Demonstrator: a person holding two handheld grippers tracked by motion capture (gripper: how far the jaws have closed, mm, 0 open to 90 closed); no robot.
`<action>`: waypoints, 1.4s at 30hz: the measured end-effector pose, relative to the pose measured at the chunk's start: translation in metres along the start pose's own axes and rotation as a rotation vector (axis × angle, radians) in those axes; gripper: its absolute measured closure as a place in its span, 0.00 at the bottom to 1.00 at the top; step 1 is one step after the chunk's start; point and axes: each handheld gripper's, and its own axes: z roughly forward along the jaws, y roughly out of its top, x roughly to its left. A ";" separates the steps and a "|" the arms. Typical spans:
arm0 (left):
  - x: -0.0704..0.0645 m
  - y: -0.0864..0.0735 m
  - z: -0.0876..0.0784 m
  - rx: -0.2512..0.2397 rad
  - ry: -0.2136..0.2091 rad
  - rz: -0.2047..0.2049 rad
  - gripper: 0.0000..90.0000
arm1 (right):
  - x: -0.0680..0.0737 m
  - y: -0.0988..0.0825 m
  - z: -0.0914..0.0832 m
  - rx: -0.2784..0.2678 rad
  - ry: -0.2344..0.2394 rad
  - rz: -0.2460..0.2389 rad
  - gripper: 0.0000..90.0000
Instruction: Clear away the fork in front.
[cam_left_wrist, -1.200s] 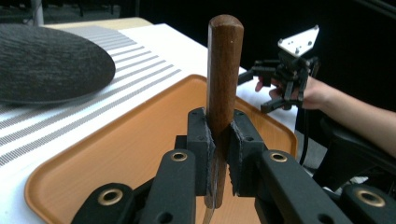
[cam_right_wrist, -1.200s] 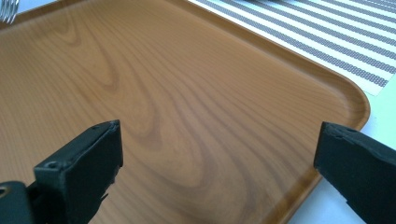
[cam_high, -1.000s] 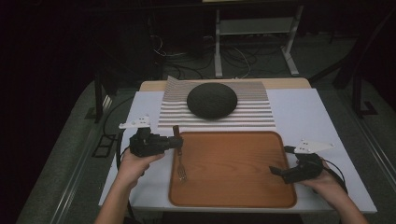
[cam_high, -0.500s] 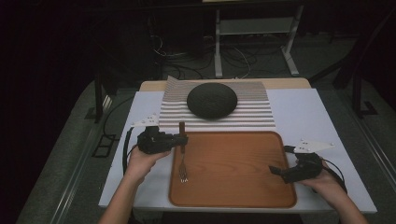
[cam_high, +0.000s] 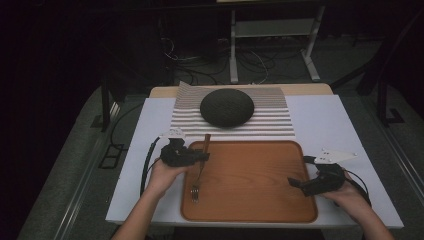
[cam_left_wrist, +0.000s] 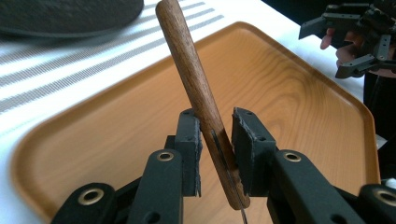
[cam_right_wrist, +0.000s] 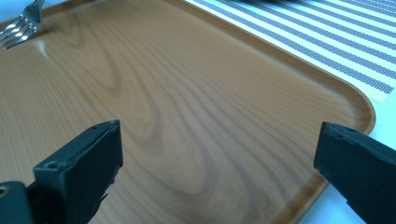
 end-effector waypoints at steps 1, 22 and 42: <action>0.001 -0.002 0.005 0.013 0.004 -0.009 0.80 | 0.000 0.000 0.000 -0.001 0.001 0.000 0.01; 0.007 -0.016 0.033 0.146 0.040 -0.026 0.76 | 0.000 0.000 0.001 0.002 0.003 -0.002 0.01; -0.007 -0.009 0.028 0.096 0.003 0.035 0.98 | -0.003 -0.001 0.001 -0.007 0.017 0.004 0.01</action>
